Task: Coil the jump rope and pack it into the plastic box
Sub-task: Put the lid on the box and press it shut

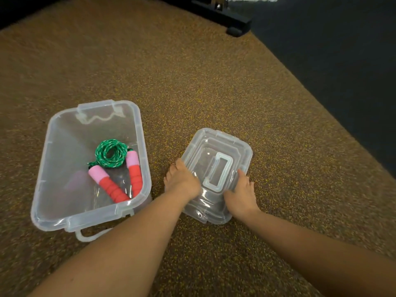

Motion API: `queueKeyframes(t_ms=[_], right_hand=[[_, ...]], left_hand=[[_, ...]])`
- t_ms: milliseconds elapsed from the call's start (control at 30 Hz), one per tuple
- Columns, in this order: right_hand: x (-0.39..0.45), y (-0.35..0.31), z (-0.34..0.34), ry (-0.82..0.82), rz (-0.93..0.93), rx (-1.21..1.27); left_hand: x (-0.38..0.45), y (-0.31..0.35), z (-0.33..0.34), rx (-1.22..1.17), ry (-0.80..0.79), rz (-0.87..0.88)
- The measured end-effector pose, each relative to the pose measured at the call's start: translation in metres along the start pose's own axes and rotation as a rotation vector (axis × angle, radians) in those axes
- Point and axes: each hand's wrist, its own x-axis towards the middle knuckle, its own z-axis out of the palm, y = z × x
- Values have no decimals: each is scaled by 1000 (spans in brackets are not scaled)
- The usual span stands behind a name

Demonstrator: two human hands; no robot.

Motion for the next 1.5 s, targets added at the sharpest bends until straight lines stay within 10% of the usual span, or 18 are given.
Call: queueKeyframes(t_ms=[200,500,767,1500], right_hand=[[0,-23,-25,150,-28,438],[-5,-139,-94,360,-195,538],[-33,-223,-25,36,-406,447],[-52,-213,59,-190,-250,394]], left_hand=[[-17,23,-18,-52,-43,-128],[-45,50,-115,-271,207,125],[-59,-58,-203,-261,536,32],[-67,-179,-203,-842,227,-188]])
